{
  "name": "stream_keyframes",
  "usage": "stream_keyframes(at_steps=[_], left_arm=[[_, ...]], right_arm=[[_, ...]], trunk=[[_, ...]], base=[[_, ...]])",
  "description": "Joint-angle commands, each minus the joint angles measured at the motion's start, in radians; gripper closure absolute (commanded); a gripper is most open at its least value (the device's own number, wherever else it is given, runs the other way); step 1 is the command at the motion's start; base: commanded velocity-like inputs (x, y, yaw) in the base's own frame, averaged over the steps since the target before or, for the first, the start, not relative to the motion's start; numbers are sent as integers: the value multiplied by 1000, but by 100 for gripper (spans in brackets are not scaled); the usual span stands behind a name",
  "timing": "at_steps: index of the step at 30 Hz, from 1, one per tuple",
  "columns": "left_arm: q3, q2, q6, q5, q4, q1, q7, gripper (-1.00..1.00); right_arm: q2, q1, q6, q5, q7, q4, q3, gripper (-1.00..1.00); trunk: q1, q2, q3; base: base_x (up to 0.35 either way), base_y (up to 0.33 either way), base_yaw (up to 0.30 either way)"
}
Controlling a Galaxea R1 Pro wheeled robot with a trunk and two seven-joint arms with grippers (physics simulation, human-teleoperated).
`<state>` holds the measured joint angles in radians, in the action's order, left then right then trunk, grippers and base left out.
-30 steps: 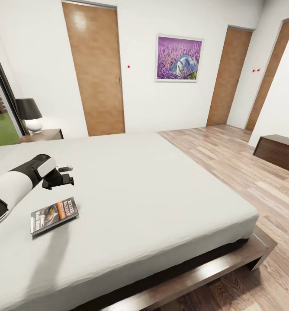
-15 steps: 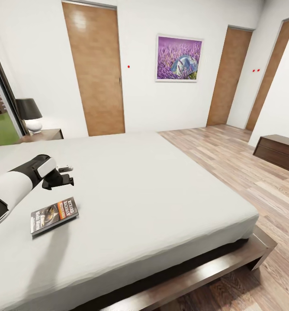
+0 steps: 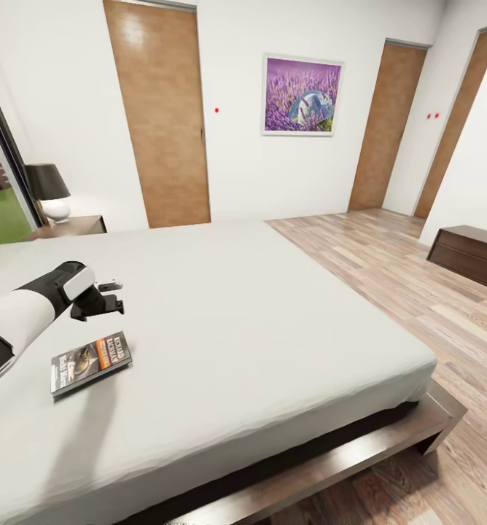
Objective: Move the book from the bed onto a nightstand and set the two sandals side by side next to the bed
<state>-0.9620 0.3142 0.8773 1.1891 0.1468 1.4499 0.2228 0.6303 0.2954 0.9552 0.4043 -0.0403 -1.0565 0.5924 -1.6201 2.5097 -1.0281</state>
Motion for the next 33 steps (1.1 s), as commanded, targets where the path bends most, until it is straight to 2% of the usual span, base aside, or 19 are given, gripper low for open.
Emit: stream_keyframes(at_steps=[1,4,11,15,19,33], left_arm=[[-17,0,3,10,3,0,9,-100],[-37,0,3,10,2,1,10,-100],[-56,-2,2,10,3,1,13,-100],[-61,-2,2,10,3,1,14,-100],[-63,-3,2,10,3,1,15,-100],[-64,-5,2,10,4,1,15,-100]], right_arm=[[0,1,4,-4,-4,-1,0,-100],[1,0,4,-4,-4,0,0,-100],[1,-1,4,-4,-4,0,0,-100],[2,-1,4,-3,-4,-1,0,-100],[2,-1,4,-3,-4,-1,0,-100],[3,-10,4,-2,-4,-1,0,-100]], trunk=[[0,1,-5],[-1,1,-9],[-1,1,-9],[-1,1,-9],[-2,2,-24],[-2,2,-24]], base=[[0,0,0],[0,0,0],[0,0,0],[0,0,0],[0,0,0],[0,0,0]])
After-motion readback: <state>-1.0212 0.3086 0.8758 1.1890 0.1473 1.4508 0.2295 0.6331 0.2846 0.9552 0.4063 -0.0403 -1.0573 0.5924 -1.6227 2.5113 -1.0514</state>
